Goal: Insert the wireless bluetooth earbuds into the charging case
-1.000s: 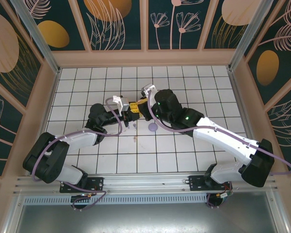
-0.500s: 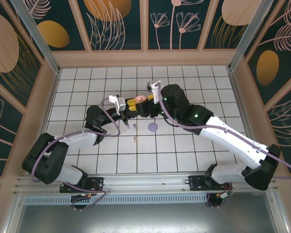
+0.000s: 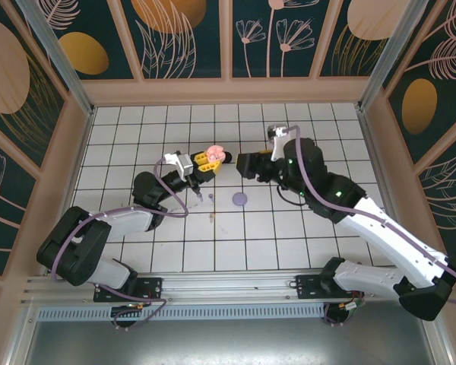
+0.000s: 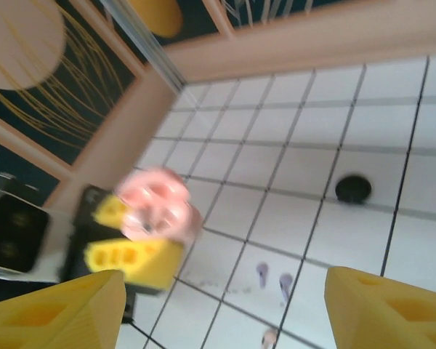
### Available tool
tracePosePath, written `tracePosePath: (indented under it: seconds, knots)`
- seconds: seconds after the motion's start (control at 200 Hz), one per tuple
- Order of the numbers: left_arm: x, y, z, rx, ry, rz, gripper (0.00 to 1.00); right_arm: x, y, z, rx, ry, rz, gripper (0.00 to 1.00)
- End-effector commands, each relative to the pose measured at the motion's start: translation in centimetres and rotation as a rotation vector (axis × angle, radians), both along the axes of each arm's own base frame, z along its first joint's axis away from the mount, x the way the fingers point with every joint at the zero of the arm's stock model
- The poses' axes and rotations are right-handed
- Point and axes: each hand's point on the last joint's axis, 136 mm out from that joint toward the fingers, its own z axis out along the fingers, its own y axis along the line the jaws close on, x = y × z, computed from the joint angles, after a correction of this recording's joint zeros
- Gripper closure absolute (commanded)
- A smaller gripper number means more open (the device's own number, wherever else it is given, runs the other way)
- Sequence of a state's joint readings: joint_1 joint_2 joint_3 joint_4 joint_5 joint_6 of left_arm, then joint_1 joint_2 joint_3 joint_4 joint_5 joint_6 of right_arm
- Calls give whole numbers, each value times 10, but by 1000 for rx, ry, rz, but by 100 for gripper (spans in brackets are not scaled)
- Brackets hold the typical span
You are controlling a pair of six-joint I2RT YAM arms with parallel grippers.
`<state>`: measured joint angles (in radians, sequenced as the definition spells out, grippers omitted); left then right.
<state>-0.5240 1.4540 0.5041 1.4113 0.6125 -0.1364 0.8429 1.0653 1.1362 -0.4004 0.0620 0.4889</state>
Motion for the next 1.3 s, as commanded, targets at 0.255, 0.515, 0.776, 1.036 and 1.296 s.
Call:
tracePosePath:
  seconds: [0.255,0.515,0.776,1.036,1.296]
  knots:
    - [20,37,24,-122,-88,230,100,-14,23,-168,-125,470,-109,33]
    - [34,85,33,-280,-55,384,100,-18,61,-220,-241,597,-119,36]
    - [34,100,37,-304,-57,418,100,-20,95,-247,-361,570,2,45]
    - [34,106,39,-300,-64,437,100,-22,117,-264,-428,566,88,49]
    - [33,109,41,-301,-71,439,100,-20,118,-280,-490,577,87,53]
